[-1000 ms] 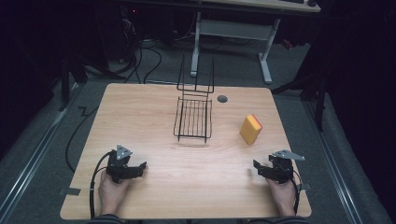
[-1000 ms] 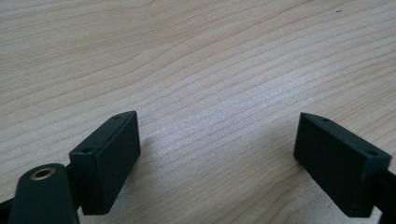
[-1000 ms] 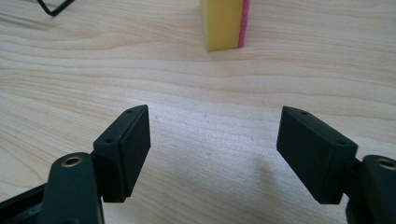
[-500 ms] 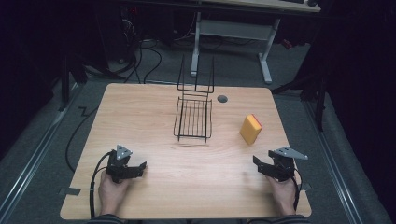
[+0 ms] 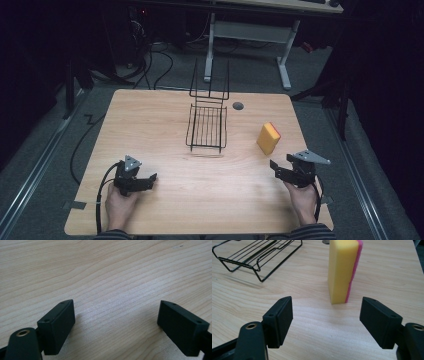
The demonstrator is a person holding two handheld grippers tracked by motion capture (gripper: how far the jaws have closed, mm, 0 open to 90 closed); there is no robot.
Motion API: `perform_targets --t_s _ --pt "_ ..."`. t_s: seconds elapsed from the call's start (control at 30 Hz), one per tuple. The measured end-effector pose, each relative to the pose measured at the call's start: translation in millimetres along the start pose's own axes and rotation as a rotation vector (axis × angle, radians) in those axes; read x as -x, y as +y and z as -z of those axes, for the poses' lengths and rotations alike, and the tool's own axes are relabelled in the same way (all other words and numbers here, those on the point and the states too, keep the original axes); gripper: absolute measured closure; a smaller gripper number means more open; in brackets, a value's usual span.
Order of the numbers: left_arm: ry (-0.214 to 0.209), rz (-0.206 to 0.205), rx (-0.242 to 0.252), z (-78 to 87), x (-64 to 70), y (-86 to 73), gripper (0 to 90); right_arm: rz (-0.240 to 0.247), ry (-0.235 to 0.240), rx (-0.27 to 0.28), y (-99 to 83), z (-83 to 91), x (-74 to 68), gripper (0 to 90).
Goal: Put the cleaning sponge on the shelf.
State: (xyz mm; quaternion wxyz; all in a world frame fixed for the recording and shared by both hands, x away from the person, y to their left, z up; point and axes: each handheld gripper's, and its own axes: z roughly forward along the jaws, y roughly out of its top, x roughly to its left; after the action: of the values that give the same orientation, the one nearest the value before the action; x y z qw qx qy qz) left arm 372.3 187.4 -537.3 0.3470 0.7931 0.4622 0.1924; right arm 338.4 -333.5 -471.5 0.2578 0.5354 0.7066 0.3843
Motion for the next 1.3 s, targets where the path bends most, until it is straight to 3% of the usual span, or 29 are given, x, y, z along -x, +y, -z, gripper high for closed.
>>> perform_targets --t_s 0.33,0.8,1.3 --pt "0.000 -0.002 -0.002 0.1 -0.2 0.0 15.2 0.007 -0.014 0.021 18.3 -5.3 2.9 27.2" --pt "0.000 -0.001 -0.001 0.1 -0.2 0.0 15.4 -0.025 -0.038 0.040 44.5 -23.5 10.6 29.6" --pt "0.000 -0.001 -0.001 0.1 -0.1 0.0 15.4 -0.030 -0.050 0.036 52.3 -43.5 13.7 29.3"
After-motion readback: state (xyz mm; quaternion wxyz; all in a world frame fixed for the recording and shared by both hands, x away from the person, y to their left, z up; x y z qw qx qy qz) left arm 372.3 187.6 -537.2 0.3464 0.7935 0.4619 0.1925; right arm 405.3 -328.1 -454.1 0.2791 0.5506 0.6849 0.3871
